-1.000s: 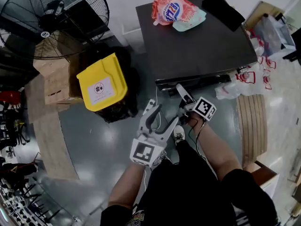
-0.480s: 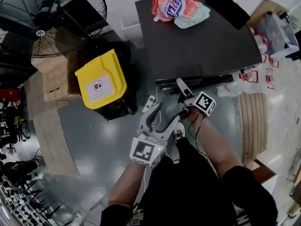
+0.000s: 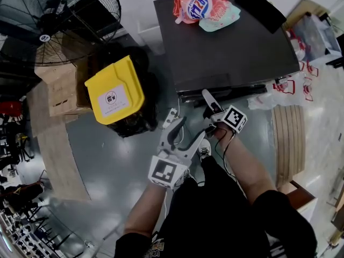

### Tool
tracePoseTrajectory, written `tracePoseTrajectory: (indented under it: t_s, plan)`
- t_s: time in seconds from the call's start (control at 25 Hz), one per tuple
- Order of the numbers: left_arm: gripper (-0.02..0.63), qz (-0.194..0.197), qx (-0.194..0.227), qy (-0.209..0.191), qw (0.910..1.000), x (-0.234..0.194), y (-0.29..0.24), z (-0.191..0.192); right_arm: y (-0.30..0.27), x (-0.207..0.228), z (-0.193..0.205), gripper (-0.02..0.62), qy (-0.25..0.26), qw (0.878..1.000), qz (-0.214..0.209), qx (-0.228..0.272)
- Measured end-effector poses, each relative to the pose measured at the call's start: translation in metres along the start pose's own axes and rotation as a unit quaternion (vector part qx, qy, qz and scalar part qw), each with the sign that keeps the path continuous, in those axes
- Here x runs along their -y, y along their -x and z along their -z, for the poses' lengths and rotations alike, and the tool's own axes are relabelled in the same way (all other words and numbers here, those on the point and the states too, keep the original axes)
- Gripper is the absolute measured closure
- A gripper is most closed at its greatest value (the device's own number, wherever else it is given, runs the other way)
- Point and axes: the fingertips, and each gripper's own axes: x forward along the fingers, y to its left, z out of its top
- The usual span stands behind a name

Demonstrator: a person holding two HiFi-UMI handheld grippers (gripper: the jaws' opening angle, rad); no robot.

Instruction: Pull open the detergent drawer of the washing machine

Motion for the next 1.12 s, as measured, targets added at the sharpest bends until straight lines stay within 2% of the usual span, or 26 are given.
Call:
tracePoseTrajectory:
  t_s: [0.16, 0.68, 1.12]
  plan:
    - [0.356, 0.001, 0.008, -0.002, 1.0, 0.001, 0.002, 0.0, 0.004, 0.004, 0.002, 0.118, -0.004, 1.0, 0.019, 0.003]
    - [0.357, 0.008, 0.004, 0.001, 1.0, 0.024, 0.017, 0.008, 0.034, 0.003, 0.018, 0.121, -0.014, 1.0, 0.014, 0.006]
    - [0.363, 0.025, 0.008, -0.01, 0.9996, 0.05, 0.042, 0.016, 0.084, 0.009, 0.038, 0.121, -0.019, 1.0, 0.01, 0.017]
